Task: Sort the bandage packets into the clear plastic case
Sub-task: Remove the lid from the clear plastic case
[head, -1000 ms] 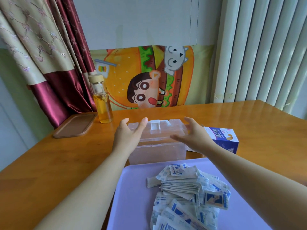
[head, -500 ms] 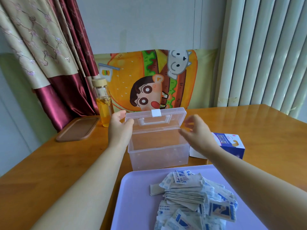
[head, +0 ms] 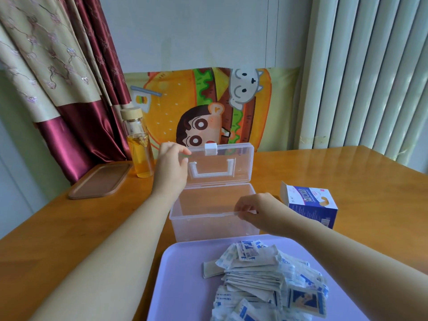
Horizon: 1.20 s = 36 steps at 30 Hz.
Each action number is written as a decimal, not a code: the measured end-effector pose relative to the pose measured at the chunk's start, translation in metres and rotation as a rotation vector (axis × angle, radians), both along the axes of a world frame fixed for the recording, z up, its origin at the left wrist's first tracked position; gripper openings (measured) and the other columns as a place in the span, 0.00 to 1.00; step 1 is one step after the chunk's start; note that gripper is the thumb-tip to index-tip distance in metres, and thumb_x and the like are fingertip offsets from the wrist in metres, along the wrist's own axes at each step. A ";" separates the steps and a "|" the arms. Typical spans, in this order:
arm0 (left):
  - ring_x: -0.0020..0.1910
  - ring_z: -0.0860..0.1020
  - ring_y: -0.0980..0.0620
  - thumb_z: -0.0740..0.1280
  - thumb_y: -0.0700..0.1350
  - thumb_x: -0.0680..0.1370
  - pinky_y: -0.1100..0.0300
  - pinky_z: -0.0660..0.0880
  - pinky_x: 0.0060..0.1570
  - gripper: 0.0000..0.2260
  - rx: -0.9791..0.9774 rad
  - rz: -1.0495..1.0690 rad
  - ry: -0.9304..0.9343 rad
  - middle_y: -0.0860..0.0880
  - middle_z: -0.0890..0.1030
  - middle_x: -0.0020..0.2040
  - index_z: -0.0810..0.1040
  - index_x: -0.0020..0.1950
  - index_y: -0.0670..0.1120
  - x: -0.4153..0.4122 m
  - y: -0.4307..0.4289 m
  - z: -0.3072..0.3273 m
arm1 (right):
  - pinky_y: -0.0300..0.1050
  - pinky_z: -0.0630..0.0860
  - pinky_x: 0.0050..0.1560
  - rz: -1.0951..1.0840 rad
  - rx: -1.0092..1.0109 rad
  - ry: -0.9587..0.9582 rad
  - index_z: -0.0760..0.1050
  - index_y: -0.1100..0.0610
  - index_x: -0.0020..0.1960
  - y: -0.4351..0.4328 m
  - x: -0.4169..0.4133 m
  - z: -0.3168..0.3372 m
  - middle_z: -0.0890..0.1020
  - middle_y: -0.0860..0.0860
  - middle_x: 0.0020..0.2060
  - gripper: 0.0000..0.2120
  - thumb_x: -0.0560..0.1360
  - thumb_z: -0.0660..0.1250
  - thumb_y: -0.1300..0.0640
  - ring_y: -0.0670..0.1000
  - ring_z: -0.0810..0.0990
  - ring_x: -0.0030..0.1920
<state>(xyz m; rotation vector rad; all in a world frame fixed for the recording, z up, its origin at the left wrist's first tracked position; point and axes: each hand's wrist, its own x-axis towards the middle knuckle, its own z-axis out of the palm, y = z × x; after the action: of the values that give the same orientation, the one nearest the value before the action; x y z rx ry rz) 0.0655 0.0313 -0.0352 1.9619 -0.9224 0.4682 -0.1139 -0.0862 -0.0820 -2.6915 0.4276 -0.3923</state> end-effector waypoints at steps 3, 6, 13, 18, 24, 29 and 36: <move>0.77 0.51 0.46 0.61 0.34 0.79 0.58 0.53 0.71 0.13 0.137 -0.075 -0.033 0.47 0.63 0.73 0.76 0.60 0.45 0.001 -0.006 -0.008 | 0.31 0.70 0.47 0.006 0.002 0.005 0.79 0.55 0.55 -0.001 0.001 0.001 0.83 0.50 0.50 0.09 0.77 0.64 0.56 0.44 0.76 0.45; 0.76 0.38 0.47 0.62 0.38 0.79 0.52 0.49 0.73 0.19 0.325 -0.061 -0.123 0.49 0.46 0.79 0.71 0.69 0.49 0.001 -0.004 -0.018 | 0.30 0.68 0.44 0.009 0.007 0.004 0.79 0.55 0.54 -0.002 0.001 0.001 0.83 0.50 0.49 0.09 0.77 0.64 0.56 0.44 0.75 0.44; 0.70 0.25 0.39 0.61 0.52 0.79 0.38 0.42 0.71 0.34 0.749 0.173 -0.341 0.41 0.20 0.68 0.46 0.78 0.49 -0.005 0.005 -0.040 | 0.36 0.74 0.50 -0.003 0.019 0.000 0.79 0.56 0.55 0.000 0.000 0.000 0.82 0.50 0.50 0.09 0.77 0.63 0.57 0.45 0.77 0.45; 0.73 0.30 0.42 0.55 0.60 0.80 0.34 0.36 0.68 0.34 0.875 0.106 -0.188 0.41 0.26 0.72 0.39 0.77 0.50 -0.004 0.001 -0.040 | 0.37 0.75 0.50 -0.010 0.015 -0.006 0.79 0.55 0.54 0.002 -0.002 0.000 0.83 0.51 0.49 0.09 0.77 0.64 0.56 0.47 0.78 0.46; 0.77 0.48 0.49 0.47 0.61 0.81 0.31 0.35 0.66 0.25 0.948 -0.017 0.062 0.51 0.51 0.78 0.52 0.77 0.55 -0.003 0.002 -0.047 | 0.37 0.74 0.50 -0.018 0.022 -0.001 0.79 0.55 0.53 0.001 -0.002 -0.002 0.83 0.50 0.49 0.08 0.77 0.64 0.56 0.47 0.79 0.48; 0.77 0.49 0.49 0.46 0.61 0.81 0.31 0.33 0.65 0.25 0.934 -0.039 0.075 0.53 0.52 0.78 0.56 0.76 0.55 -0.005 0.005 -0.045 | 0.37 0.74 0.50 -0.028 0.010 0.004 0.79 0.55 0.54 0.003 -0.002 -0.002 0.83 0.50 0.50 0.08 0.77 0.63 0.56 0.48 0.79 0.49; 0.77 0.49 0.50 0.46 0.60 0.81 0.33 0.33 0.66 0.23 0.915 -0.071 0.108 0.52 0.53 0.78 0.62 0.74 0.56 -0.027 0.025 -0.034 | 0.47 0.74 0.56 -0.056 -0.067 0.037 0.73 0.49 0.64 0.013 -0.017 0.002 0.78 0.49 0.61 0.15 0.78 0.62 0.55 0.52 0.78 0.56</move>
<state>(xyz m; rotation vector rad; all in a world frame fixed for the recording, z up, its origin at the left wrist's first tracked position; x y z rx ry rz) 0.0389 0.0559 -0.0689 2.7071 -1.2617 -0.1550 -0.1306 -0.0736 -0.0798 -2.7601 0.5098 -0.3801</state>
